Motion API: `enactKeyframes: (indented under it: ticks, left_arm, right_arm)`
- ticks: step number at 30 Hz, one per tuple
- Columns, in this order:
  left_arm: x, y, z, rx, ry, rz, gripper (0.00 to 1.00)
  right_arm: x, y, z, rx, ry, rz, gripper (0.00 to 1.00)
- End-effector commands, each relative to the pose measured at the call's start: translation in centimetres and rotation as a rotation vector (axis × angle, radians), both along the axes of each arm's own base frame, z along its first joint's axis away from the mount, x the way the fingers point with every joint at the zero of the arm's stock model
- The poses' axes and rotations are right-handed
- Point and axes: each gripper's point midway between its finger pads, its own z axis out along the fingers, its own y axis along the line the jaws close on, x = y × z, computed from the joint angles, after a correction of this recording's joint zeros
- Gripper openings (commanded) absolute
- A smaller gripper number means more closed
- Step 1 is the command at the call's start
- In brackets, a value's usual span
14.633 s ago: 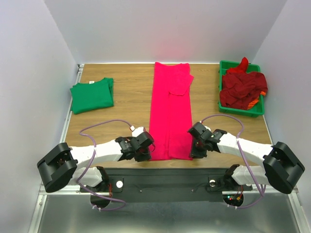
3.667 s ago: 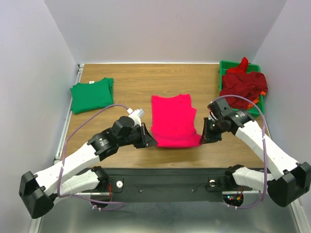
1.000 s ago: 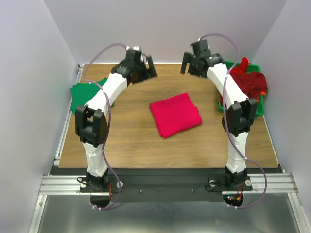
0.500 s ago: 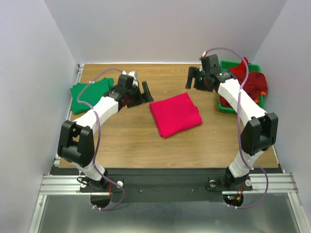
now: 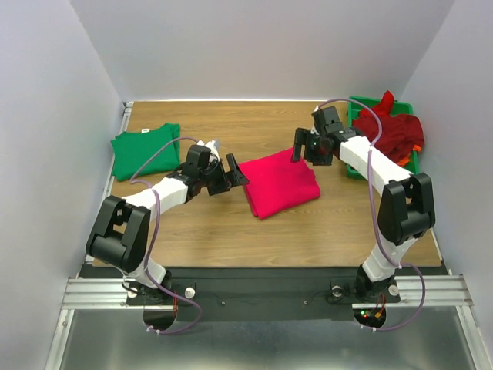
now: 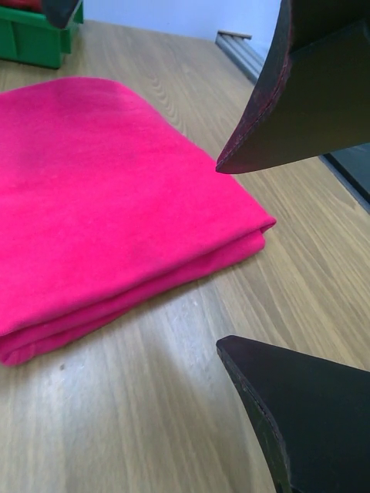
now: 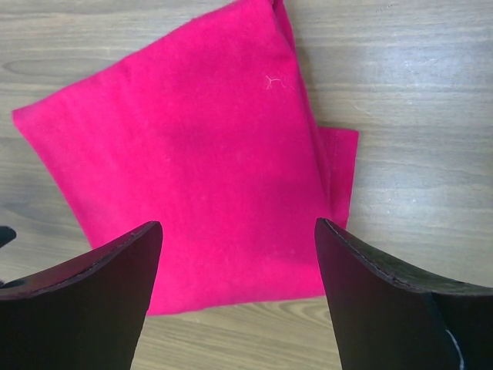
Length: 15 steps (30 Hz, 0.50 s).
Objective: Fold and stack the t-shirts
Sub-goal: Neatly place the folded tshirt to the corner
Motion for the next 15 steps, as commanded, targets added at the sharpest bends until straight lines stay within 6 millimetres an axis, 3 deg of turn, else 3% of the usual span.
enactKeyframes:
  ticks: [1,9,15]
  left_arm:
    - [0.4,-1.8,1.2,-0.083,-0.057,-0.032,0.98]
    - [-0.3,-2.9,-1.2,-0.128,-0.005,0.003,0.98]
    - [-0.7,-3.4,-3.2,-0.117,0.037,0.032,0.99]
  right_arm:
    - [0.4,0.4,-1.8,-0.003,0.004,0.019,0.85]
    - [-1.1,-0.3,-5.7,-0.038,0.096,0.010,0.83]
    - [-2.0,-0.3,-7.5,-0.035,0.146,0.012,0.81]
